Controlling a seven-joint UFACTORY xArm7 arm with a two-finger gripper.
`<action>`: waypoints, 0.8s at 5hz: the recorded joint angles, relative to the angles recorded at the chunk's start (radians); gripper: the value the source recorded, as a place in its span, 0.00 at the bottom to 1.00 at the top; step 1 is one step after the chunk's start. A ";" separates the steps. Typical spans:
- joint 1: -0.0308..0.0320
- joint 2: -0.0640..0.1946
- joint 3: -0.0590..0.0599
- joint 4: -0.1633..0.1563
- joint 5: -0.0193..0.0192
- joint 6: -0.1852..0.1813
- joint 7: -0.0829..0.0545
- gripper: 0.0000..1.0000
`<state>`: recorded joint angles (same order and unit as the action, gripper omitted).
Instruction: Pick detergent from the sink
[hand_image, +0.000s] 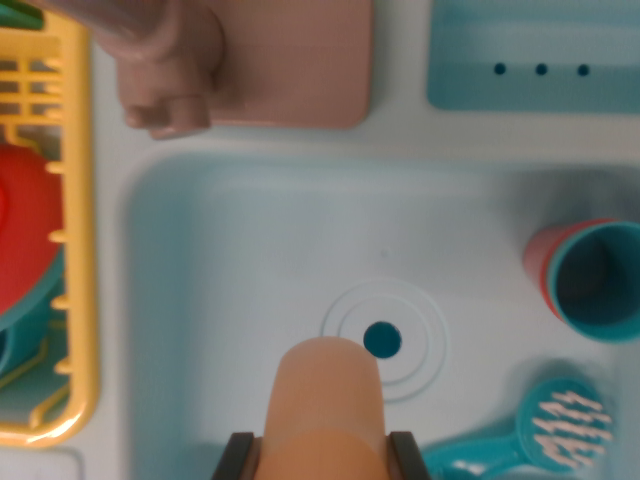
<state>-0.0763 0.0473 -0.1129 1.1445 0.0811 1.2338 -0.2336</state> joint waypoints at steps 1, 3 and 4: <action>0.0000 0.000 0.000 0.000 0.0000 0.000 0.000 1.00; 0.0002 -0.014 0.000 0.034 -0.0031 0.047 0.004 1.00; 0.0003 -0.028 -0.001 0.067 -0.0062 0.094 0.009 1.00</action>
<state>-0.0760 0.0195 -0.1135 1.2113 0.0749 1.3278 -0.2247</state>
